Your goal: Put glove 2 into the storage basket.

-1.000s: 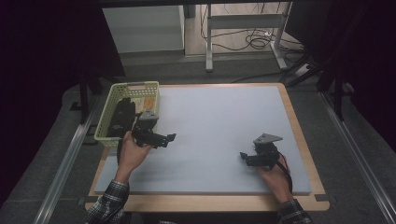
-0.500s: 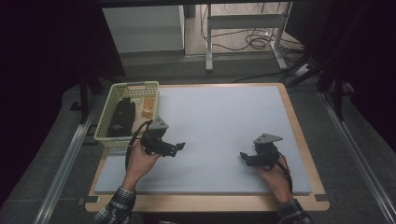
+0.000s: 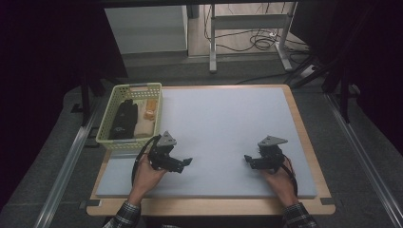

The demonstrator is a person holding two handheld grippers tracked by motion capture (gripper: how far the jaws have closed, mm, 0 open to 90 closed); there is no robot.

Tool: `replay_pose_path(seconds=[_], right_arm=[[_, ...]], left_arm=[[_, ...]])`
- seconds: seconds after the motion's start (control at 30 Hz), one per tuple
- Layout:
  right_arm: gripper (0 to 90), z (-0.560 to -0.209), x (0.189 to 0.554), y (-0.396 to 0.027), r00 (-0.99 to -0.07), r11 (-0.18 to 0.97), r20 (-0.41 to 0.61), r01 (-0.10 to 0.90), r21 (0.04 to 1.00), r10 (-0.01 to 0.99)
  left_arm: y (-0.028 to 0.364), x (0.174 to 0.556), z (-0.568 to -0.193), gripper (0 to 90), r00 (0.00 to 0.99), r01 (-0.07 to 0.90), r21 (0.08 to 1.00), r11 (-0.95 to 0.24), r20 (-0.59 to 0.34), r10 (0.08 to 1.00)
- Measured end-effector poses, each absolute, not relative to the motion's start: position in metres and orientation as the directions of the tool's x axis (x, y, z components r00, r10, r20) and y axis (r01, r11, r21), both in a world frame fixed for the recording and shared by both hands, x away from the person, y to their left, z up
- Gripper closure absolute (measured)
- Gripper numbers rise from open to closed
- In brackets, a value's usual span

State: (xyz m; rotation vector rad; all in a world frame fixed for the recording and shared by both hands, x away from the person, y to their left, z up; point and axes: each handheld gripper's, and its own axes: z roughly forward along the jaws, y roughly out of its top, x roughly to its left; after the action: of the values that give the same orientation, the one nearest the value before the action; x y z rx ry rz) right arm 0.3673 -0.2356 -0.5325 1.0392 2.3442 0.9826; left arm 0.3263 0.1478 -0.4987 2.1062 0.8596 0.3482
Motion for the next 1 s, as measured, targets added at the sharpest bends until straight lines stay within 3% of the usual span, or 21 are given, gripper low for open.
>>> replay_pose_path(seconds=[0.37, 0.67, 1.0], right_arm=[[21.8, -0.533, 0.367, -0.235, -0.647, 0.479, -0.069, 0.483, 0.733, 0.759], [21.8, -0.533, 0.367, -0.236, -0.647, 0.478, -0.068, 0.484, 0.733, 0.759], [21.8, -0.533, 0.367, -0.235, -0.647, 0.479, -0.069, 0.483, 0.733, 0.759]], left_arm=[[0.156, 0.317, -0.526, 0.2, 0.725, 0.483, 0.756, -0.441, -0.064, 0.685], [0.147, 0.315, -0.548, 0.0, 0.727, 0.497, 0.690, -0.526, 0.000, 0.687], [0.147, 0.318, -0.550, 0.0, 0.724, 0.518, 0.689, -0.507, -0.038, 0.689]])
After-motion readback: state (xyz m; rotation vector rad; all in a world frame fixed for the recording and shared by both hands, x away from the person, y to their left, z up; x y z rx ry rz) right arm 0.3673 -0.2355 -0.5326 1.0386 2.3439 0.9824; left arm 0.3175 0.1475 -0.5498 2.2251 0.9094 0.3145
